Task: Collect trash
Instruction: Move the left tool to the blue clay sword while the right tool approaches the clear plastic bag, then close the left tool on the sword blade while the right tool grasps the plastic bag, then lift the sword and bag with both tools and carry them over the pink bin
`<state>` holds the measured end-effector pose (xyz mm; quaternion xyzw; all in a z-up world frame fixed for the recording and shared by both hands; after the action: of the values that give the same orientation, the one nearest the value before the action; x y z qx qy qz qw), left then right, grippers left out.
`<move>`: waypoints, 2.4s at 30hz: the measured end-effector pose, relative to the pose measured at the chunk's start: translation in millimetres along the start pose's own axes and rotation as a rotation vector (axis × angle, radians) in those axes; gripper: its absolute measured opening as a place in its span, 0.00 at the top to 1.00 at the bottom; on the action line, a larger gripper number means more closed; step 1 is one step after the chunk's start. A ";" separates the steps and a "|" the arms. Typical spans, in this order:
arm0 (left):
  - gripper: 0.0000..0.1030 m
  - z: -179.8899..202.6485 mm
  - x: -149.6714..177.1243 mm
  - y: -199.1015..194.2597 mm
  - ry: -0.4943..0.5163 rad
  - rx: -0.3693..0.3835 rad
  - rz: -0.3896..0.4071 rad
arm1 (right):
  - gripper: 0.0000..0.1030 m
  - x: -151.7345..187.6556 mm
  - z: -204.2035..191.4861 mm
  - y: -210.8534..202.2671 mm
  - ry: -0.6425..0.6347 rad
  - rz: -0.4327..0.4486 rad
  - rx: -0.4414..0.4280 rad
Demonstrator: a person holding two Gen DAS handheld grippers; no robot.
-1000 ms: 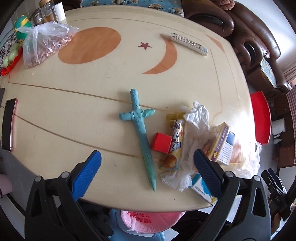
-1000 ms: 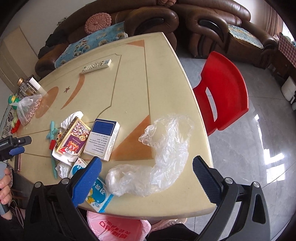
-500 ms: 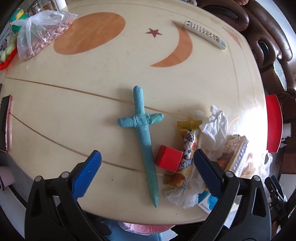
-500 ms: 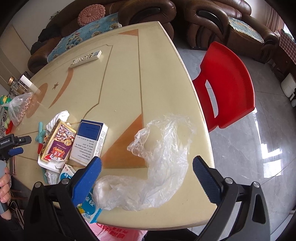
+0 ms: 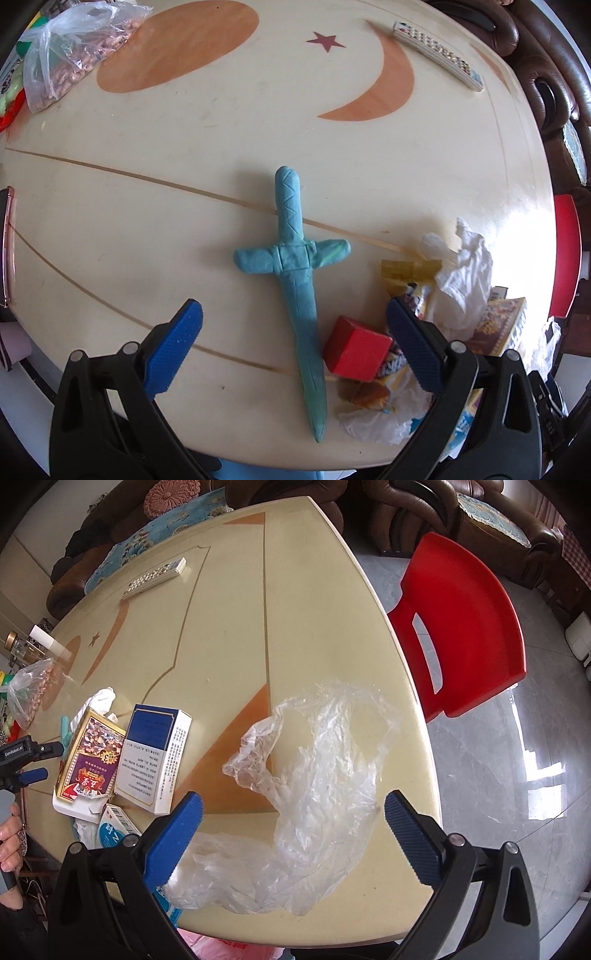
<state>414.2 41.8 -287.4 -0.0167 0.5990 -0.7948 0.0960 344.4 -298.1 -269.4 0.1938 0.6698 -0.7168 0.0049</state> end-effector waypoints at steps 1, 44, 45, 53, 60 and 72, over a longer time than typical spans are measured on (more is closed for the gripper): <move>0.05 0.0 -2.5 2.9 -0.003 -0.002 0.000 | 0.06 0.0 -0.2 0.4 -0.004 0.003 0.003; 0.73 16.2 -22.2 31.7 0.011 0.029 -0.010 | 0.76 8.6 -3.0 15.9 -0.074 0.010 0.001; 0.76 16.6 -18.3 29.3 0.017 0.036 -0.012 | 0.77 8.7 -3.8 15.7 -0.075 0.011 -0.003; 0.82 31.9 -11.4 43.9 0.030 0.048 -0.011 | 0.78 5.9 -7.0 7.6 -0.084 0.044 -0.002; 0.82 23.3 -8.4 31.5 0.051 0.060 0.000 | 0.80 1.4 -4.4 0.4 -0.065 0.062 -0.025; 0.82 28.0 12.7 -13.3 0.101 0.079 0.072 | 0.81 -8.4 -5.5 -30.9 -0.055 0.135 -0.048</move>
<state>403.9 16.6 -267.9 0.0488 0.5716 -0.8136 0.0946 345.4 -291.7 -237.5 0.2185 0.6719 -0.7036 0.0765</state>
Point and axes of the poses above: each gripper's, at about its wrist camera, not at the fingertips, and y roughly the way its jaws point, z to its right, x to its underside, the point moved 10 cm from there along y, roughly the way its jaws point, and after that the axes turned 11 degrees about x, right-handed, at the moved point
